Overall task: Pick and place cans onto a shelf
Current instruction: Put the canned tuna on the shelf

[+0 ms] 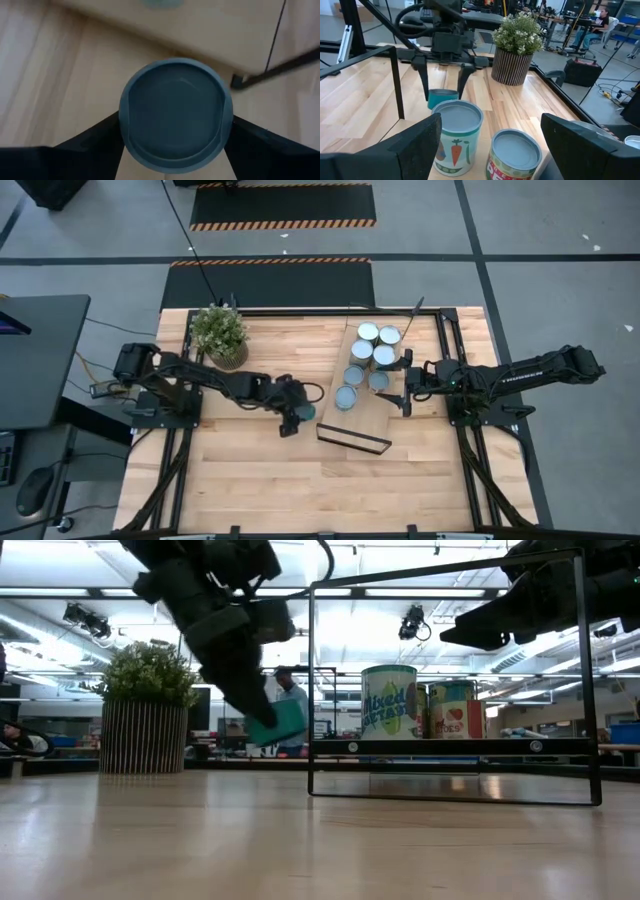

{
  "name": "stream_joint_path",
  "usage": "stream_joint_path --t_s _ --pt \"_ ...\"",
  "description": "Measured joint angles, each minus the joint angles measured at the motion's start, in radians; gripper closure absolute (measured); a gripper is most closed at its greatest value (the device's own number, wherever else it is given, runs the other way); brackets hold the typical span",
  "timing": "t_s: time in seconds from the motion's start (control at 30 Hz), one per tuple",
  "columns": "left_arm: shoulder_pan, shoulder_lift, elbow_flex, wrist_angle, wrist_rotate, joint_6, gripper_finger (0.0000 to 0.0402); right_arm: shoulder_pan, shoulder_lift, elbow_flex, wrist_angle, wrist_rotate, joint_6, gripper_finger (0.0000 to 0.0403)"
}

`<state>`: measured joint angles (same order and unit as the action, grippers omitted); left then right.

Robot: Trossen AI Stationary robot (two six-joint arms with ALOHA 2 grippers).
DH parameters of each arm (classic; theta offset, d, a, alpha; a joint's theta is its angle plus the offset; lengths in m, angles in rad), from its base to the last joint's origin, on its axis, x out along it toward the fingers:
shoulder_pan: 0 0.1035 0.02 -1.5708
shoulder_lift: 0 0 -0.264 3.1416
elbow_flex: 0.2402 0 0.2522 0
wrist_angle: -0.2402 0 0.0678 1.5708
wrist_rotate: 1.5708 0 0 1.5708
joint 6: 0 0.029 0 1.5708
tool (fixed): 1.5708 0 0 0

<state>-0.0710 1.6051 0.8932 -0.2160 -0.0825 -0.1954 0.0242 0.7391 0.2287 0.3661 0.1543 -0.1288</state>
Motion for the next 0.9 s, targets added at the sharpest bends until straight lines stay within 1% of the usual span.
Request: stream_joint_path --t_s 0.17,0.33,0.37,0.53,0.73,0.9 --pt "0.035 0.001 0.0 0.136 0.043 0.063 0.0108 0.0 0.0 0.0 0.004 0.0 -0.002 0.0054" --pt "0.058 0.019 0.0 0.231 0.126 0.137 0.0108 0.0 0.0 0.0 0.005 0.0 0.002 0.0054" --pt "0.058 0.023 -0.001 0.233 0.13 0.166 0.0108 0.0 0.0 0.0 0.005 0.0 0.002 0.0054" --pt "0.05 0.055 0.0 0.354 0.134 0.264 0.0106 0.0 0.0 0.0 0.006 0.0 -0.001 0.0054" --pt "0.057 0.1 -0.001 0.428 0.176 0.283 0.0102 0.0 0.0 0.001 0.008 0.0 -0.004 0.0054" --pt "0.057 0.13 -0.001 0.511 0.187 0.279 0.0101 0.0 0.0 0.001 0.009 0.0 -0.002 0.0054"
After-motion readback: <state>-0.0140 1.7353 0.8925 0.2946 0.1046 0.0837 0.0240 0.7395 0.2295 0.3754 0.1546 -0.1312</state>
